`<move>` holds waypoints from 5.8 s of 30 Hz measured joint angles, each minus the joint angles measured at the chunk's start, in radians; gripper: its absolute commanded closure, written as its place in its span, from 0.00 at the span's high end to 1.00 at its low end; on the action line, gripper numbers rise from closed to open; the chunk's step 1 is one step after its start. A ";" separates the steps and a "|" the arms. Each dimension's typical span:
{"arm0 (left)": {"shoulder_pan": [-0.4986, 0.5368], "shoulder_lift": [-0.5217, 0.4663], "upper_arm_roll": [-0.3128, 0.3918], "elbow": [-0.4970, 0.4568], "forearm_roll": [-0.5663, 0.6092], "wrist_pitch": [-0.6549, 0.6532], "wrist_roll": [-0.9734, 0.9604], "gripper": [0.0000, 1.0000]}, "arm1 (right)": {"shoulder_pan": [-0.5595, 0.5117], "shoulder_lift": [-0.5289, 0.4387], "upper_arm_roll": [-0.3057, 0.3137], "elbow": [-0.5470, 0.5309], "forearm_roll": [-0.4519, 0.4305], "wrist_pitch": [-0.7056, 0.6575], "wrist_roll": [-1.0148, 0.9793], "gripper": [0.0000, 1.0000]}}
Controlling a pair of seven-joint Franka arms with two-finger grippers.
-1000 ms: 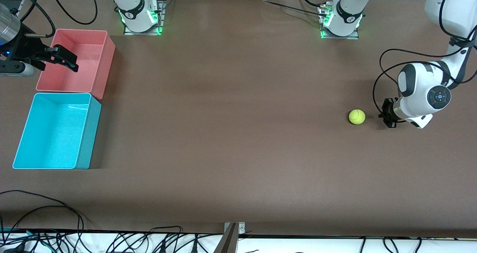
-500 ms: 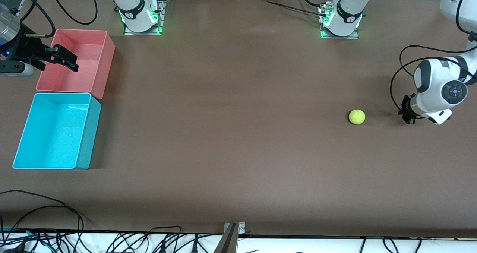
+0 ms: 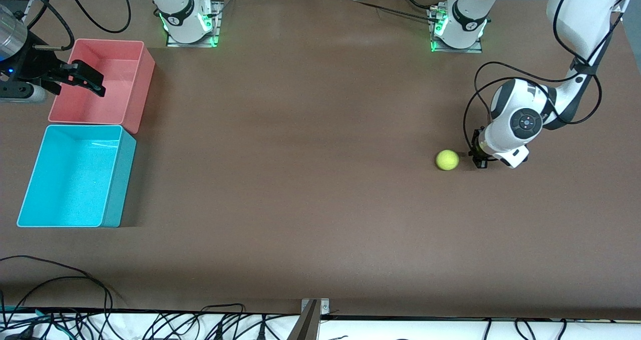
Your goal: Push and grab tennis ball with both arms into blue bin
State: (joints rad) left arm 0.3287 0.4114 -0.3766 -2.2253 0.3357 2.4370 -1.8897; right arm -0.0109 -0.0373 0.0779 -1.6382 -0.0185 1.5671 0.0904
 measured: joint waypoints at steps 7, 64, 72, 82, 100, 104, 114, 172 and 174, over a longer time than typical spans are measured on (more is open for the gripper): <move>0.063 -0.006 0.010 0.001 0.001 -0.003 0.095 0.00 | 0.000 0.000 0.000 0.000 0.000 0.000 0.000 1.00; 0.179 -0.108 -0.174 0.835 -0.176 -0.908 1.603 0.07 | 0.001 0.053 0.002 -0.027 0.000 -0.032 -0.021 1.00; 0.177 -0.109 -0.185 0.836 -0.176 -0.911 1.604 1.00 | 0.001 0.111 0.001 -0.039 0.000 -0.022 -0.030 1.00; 0.177 -0.109 -0.184 0.836 -0.176 -0.911 1.604 1.00 | 0.002 0.157 0.004 -0.040 0.000 -0.010 -0.030 1.00; 0.185 -0.109 -0.182 0.902 -0.177 -0.910 1.605 1.00 | 0.002 0.192 0.004 -0.101 -0.030 0.040 -0.030 1.00; 0.185 -0.110 -0.184 0.903 -0.177 -0.908 1.605 1.00 | 0.002 0.197 0.004 -0.169 -0.032 0.090 -0.030 1.00; -0.020 -0.162 0.057 0.896 -0.268 -0.865 1.653 1.00 | 0.003 0.205 0.005 -0.453 -0.107 0.364 -0.030 1.00; -0.427 -0.327 0.491 0.672 -0.353 -0.852 1.777 1.00 | -0.001 0.356 -0.045 -0.721 -0.216 0.798 -0.033 0.45; -0.427 -0.327 0.491 0.672 -0.353 -0.852 1.777 1.00 | -0.001 0.356 -0.045 -0.719 -0.216 0.792 -0.033 0.45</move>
State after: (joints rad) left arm -0.0984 0.0841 0.1147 -1.5536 -0.0170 1.5853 -0.1124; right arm -0.0116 0.3186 0.0326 -2.3567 -0.2342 2.3595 0.0571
